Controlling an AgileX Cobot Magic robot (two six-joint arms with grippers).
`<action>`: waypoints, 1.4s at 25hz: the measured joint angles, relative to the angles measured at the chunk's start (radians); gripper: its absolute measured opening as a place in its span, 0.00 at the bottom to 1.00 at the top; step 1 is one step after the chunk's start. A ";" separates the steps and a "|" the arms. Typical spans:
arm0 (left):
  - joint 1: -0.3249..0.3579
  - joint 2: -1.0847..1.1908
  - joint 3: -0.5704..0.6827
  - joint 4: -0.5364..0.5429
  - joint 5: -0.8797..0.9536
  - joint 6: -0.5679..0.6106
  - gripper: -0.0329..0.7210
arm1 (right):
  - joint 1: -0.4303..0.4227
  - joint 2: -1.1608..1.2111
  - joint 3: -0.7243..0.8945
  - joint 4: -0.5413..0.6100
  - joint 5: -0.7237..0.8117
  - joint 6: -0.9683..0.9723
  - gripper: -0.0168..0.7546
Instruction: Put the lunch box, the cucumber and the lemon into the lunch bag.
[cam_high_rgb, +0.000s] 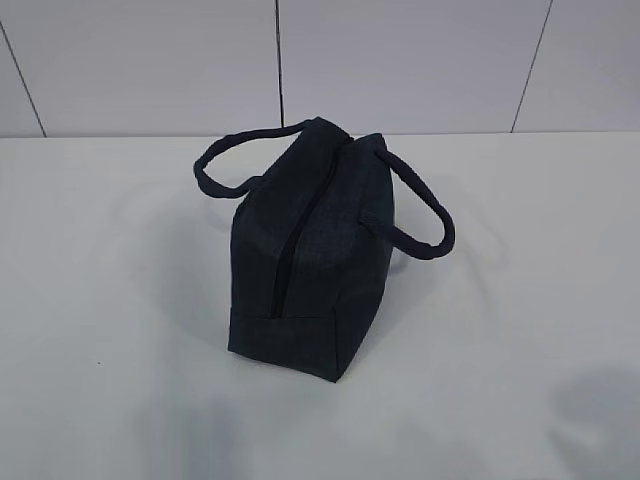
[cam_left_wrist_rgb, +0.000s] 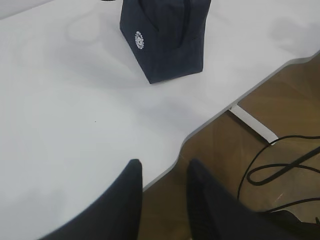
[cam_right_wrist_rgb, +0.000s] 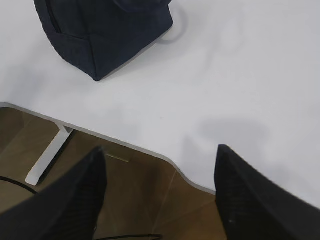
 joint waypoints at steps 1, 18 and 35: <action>0.000 -0.007 0.017 0.000 0.000 0.000 0.33 | 0.000 0.000 0.002 0.000 0.000 0.000 0.69; 0.000 -0.009 0.101 0.051 -0.120 -0.008 0.33 | 0.000 0.000 0.004 -0.007 0.000 -0.002 0.69; 0.297 -0.009 0.101 0.053 -0.125 -0.009 0.33 | -0.108 0.000 0.004 -0.061 0.000 -0.002 0.69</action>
